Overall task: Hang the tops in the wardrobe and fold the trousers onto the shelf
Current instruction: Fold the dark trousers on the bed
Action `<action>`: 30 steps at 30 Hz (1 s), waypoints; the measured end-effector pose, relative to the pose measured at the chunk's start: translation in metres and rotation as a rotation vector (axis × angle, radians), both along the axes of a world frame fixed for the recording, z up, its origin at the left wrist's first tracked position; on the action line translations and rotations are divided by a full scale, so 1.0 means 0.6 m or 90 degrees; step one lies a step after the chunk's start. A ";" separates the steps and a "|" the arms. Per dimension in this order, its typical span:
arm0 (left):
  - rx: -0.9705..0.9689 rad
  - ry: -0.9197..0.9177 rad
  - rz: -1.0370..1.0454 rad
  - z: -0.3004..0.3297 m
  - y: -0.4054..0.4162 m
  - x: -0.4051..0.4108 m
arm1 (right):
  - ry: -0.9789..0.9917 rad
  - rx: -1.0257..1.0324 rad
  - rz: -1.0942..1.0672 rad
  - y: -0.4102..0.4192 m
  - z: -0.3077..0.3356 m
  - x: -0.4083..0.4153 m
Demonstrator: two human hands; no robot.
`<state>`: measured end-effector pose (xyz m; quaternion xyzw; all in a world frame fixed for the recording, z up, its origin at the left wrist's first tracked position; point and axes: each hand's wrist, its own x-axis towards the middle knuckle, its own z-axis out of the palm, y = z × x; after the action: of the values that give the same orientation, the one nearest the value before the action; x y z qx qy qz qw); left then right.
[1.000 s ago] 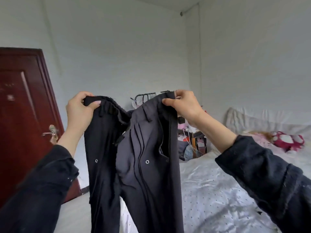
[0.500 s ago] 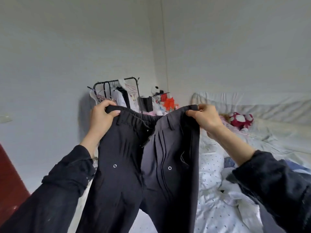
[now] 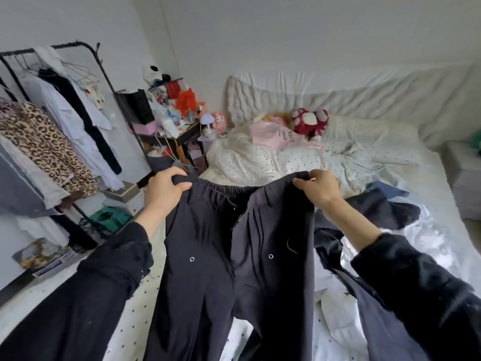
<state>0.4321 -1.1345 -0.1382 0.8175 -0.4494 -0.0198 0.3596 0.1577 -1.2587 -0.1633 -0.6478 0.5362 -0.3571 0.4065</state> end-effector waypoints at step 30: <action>0.459 -0.179 -0.243 -0.661 -0.070 0.039 | 0.625 0.014 0.361 0.026 -0.591 0.118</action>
<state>0.4552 -1.1766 -0.5351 0.7878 -0.6016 -0.1303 -0.0235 0.2284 -1.2428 -0.5178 -0.8521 0.4715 0.1149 0.1963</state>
